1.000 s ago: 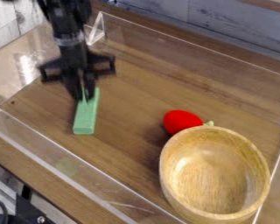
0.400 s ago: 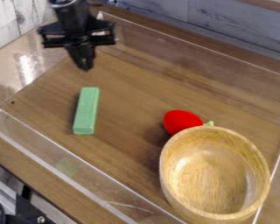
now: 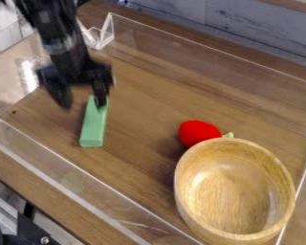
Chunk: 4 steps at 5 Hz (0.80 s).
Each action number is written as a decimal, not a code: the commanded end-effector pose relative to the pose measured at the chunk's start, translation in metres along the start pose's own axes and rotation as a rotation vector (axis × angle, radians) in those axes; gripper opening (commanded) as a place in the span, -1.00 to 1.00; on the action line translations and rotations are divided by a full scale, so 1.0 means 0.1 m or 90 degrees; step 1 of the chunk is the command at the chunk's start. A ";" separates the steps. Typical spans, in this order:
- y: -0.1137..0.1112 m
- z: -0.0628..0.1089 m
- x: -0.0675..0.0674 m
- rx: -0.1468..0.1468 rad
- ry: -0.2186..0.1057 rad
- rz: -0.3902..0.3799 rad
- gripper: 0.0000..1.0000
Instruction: Put the green block in the brown bowl
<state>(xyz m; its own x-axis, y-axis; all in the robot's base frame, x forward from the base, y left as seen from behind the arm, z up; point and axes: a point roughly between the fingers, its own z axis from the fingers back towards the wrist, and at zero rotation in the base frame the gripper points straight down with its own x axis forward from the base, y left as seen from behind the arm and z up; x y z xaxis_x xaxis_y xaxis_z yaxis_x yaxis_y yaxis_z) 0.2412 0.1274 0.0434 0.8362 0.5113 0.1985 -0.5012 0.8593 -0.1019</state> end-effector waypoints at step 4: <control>-0.27 0.35 -0.12 0.017 -0.047 -0.040 -1.00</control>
<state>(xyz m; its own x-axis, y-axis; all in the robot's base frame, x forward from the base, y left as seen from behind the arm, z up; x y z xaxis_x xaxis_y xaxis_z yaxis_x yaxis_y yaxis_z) 0.2338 0.0952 0.0707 0.8550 0.4556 0.2478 -0.4551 0.8882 -0.0627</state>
